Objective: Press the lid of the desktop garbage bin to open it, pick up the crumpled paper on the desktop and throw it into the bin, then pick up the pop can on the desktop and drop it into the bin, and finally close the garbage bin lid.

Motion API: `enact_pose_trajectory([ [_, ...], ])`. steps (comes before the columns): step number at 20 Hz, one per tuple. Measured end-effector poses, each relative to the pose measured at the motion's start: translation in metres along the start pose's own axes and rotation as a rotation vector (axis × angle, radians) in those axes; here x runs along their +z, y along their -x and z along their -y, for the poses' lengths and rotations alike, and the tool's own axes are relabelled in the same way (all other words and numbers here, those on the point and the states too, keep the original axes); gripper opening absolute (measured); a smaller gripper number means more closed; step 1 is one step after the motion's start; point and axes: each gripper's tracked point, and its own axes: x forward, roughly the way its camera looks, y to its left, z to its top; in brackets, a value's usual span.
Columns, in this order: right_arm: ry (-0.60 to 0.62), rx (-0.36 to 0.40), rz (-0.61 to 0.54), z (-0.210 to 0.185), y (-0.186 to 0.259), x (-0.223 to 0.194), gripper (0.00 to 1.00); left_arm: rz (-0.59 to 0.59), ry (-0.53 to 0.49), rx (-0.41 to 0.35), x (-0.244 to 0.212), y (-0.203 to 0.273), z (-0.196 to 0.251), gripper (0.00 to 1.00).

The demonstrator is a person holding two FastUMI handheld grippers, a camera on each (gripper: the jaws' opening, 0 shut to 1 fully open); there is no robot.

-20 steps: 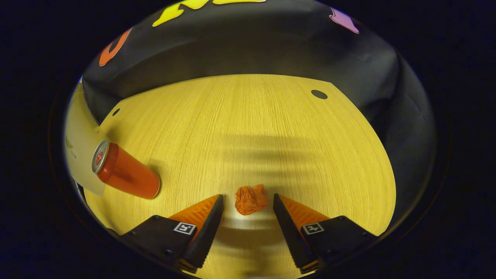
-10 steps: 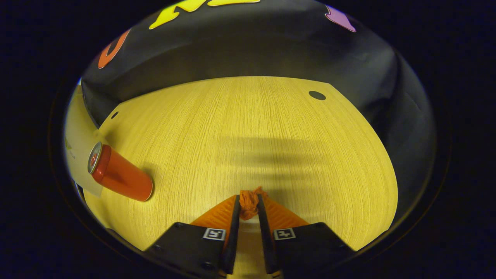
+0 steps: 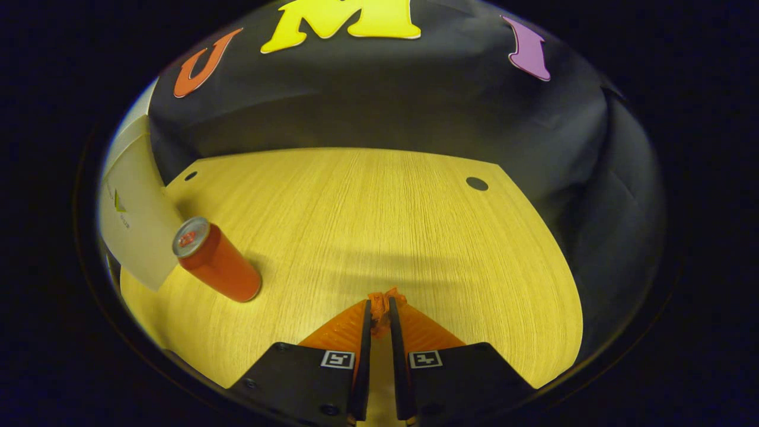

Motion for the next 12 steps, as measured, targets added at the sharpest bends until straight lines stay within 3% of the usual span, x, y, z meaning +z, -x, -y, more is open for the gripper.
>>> enact_pose_trajectory([
  [7,0.056,0.077,0.171,-0.049,0.062,0.066,0.18,-0.001,0.022,-0.001,-0.002,-0.001,-0.011,0.87],
  [12,0.119,0.174,0.294,-0.107,0.102,0.119,0.18,0.010,0.018,0.014,-0.001,-0.001,-0.029,0.87],
])
